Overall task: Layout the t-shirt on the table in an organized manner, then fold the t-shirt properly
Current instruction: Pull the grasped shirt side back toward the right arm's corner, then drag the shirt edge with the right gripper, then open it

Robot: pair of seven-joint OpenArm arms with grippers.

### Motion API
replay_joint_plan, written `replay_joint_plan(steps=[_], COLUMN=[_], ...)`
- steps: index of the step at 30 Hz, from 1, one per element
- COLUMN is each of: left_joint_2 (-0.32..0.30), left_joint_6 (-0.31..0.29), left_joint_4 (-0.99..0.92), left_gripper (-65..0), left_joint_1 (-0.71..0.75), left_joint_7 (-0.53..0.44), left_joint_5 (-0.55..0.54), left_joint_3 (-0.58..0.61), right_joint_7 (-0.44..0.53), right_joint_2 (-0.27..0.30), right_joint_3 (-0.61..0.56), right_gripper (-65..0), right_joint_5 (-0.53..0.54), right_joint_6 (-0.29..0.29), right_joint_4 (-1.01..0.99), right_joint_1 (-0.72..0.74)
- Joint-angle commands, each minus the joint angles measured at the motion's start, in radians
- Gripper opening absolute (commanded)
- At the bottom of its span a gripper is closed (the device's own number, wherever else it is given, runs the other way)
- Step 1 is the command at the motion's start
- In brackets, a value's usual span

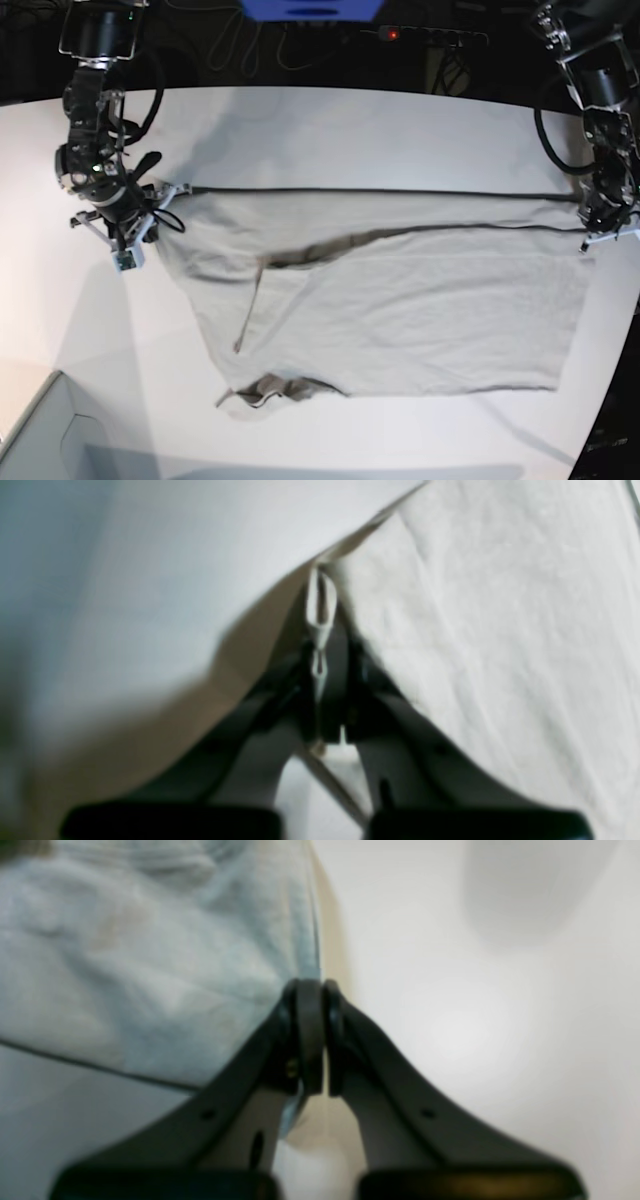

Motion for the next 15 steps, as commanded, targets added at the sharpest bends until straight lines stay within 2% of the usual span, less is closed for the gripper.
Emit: replay_joint_plan(steps=[1,3,5,8,11,13,15], left_joint_2=[-0.024,-0.036,-0.043,-0.043,-0.043,-0.045,-0.045], left_joint_6=[-0.008,-0.008,-0.008,-0.008,-0.008,-0.008,-0.008], left_joint_4=[0.019,0.023,0.055,0.098,0.106,0.105,0.105], left_gripper=[-64.9,-64.9,-64.9,-64.9,-64.9,-64.9,-64.9], left_joint_1=[-0.031,-0.034,-0.031,-0.028,-0.028,-0.026,-0.026], left_joint_7=[-0.018,-0.018,-0.018,-0.018,-0.018,-0.018,-0.018], left_joint_5=[-0.005,-0.005,-0.005,-0.005,-0.005,-0.005,-0.005], left_joint_3=[-0.005,-0.005,-0.005,-0.005,-0.005,-0.005,-0.005], right_joint_7=[0.026,0.021,0.018,0.016,0.021,0.024,0.019], right_joint_2=[0.018,0.021,0.012,-0.005,-0.001,-0.008,-0.027], right_joint_3=[0.007,0.034,0.079,0.126,0.123,0.133,0.133], right_gripper=[-65.0,-65.0,-65.0,-65.0,-65.0,-65.0,-65.0], right_joint_5=[0.012,0.014,0.014,0.011,0.014,0.014,0.014], right_joint_6=[0.030,0.102,0.147,0.156,0.162,0.229,0.239], right_joint_4=[0.040,0.072,0.095,0.121,0.132,0.152,0.177], right_joint_1=[0.007,0.004,0.004,-0.003,-0.033,-0.053,-0.072])
